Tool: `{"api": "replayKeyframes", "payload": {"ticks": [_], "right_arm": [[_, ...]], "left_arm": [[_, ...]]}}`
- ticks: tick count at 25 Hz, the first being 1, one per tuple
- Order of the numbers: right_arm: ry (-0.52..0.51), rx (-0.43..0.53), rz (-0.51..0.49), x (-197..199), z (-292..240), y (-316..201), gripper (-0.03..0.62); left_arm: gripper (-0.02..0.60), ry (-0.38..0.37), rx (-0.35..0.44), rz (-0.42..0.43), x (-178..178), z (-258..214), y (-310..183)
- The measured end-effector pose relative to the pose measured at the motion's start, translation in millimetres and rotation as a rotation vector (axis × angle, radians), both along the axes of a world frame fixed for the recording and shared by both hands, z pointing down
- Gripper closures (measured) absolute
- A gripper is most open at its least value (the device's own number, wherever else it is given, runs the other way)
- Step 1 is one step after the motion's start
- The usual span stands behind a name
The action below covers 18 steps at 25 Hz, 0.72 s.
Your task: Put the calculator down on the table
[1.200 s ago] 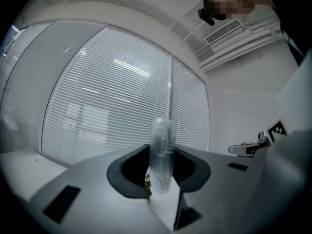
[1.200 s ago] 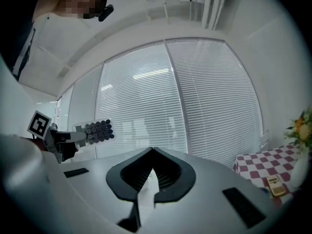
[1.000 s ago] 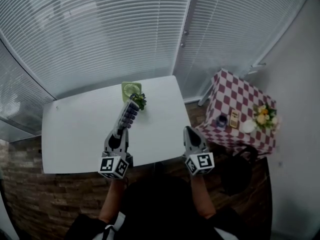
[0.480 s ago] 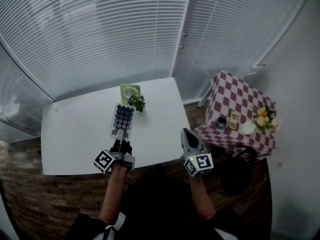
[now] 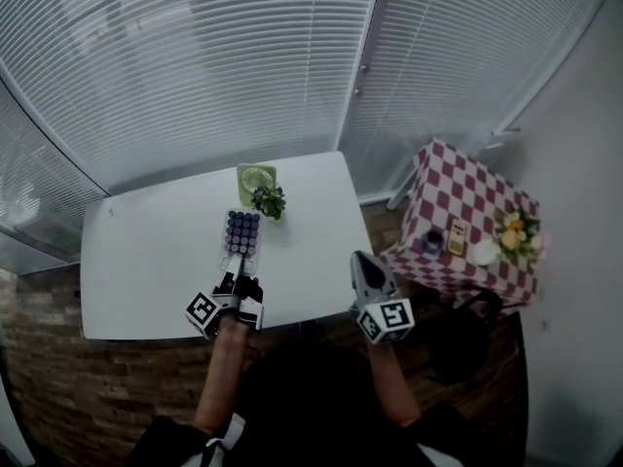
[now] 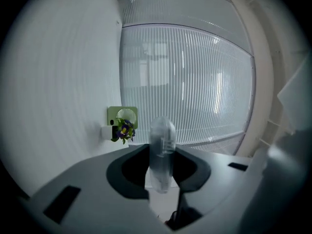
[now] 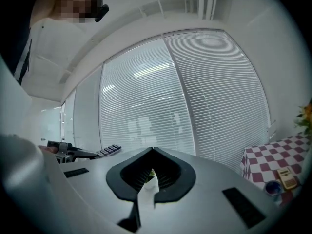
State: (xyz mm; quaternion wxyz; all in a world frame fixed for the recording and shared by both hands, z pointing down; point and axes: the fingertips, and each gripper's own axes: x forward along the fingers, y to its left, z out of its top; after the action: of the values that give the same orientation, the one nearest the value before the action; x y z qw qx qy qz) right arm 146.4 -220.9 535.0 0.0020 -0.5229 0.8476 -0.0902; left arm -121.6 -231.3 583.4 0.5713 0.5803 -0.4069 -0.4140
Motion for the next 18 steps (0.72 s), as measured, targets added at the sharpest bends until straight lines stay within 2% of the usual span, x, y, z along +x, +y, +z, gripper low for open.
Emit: {"api": "replayKeyframes", "payload": {"ticks": [7, 12, 18], "right_arm": [[0.013, 0.006, -0.015, -4, -2, -4, 0.588], [0.012, 0.012, -0.023, -5, 0, -8, 0.588], [0.061, 0.033, -0.048, -13, -3, -9, 0.588]], "left_arm": [[0.480, 0.002, -0.062, 0.003, 1, 37, -1], [0.480, 0.016, -0.086, -0.011, 4, 41, -3], [0.480, 0.036, -0.158, -0.036, 0, 83, -2]]}}
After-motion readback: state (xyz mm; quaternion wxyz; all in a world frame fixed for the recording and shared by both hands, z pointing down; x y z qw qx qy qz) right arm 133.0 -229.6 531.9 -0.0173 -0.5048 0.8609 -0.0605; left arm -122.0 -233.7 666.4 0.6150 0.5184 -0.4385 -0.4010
